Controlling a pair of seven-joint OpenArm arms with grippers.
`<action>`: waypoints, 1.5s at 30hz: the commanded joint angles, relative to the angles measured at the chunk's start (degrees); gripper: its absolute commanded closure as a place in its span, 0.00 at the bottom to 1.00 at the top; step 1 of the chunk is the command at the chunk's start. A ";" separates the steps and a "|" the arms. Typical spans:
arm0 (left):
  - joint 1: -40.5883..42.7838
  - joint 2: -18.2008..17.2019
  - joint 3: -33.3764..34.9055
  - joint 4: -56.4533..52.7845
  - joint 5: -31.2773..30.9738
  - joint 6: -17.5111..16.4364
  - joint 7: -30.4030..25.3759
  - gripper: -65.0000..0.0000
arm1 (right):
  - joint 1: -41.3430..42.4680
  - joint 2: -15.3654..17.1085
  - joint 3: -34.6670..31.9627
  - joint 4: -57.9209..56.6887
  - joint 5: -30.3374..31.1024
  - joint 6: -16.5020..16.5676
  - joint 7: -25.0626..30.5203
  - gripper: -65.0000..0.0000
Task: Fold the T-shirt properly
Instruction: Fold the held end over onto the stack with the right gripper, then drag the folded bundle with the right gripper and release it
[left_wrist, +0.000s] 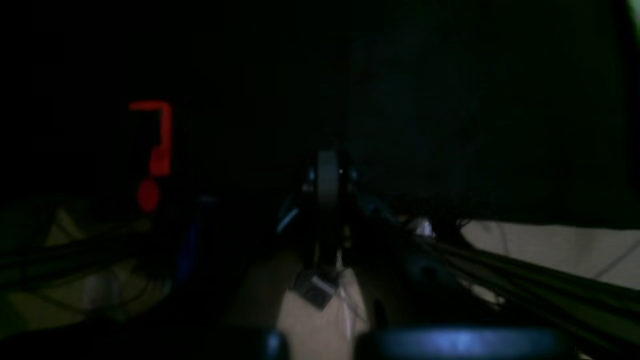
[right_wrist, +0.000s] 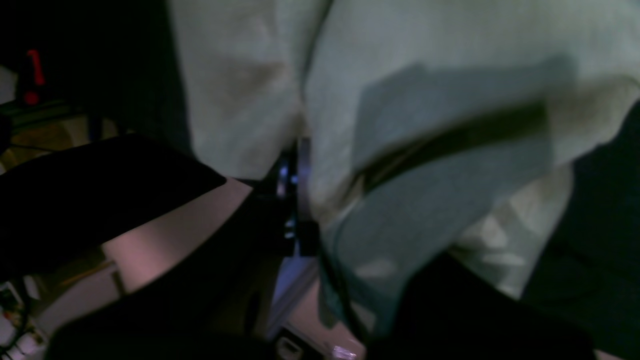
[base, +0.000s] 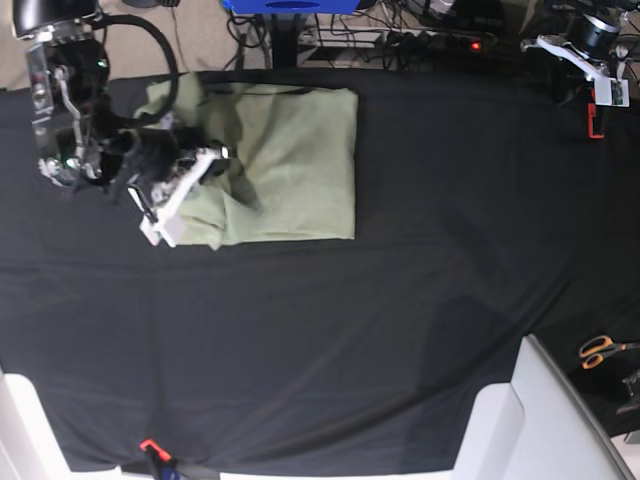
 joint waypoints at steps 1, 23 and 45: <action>0.59 -0.58 -0.45 0.81 -0.59 -0.08 -1.09 1.00 | 1.06 -0.56 -0.13 0.98 0.87 0.25 0.51 0.99; 0.07 -0.58 -0.45 0.37 -0.59 -0.08 -0.92 1.00 | 7.74 -6.18 -10.24 -13.88 0.79 0.16 9.13 1.00; -0.02 -0.58 -0.45 0.37 -0.50 -0.08 -0.92 1.00 | 9.15 -9.61 -10.32 -13.97 0.87 0.16 8.86 1.00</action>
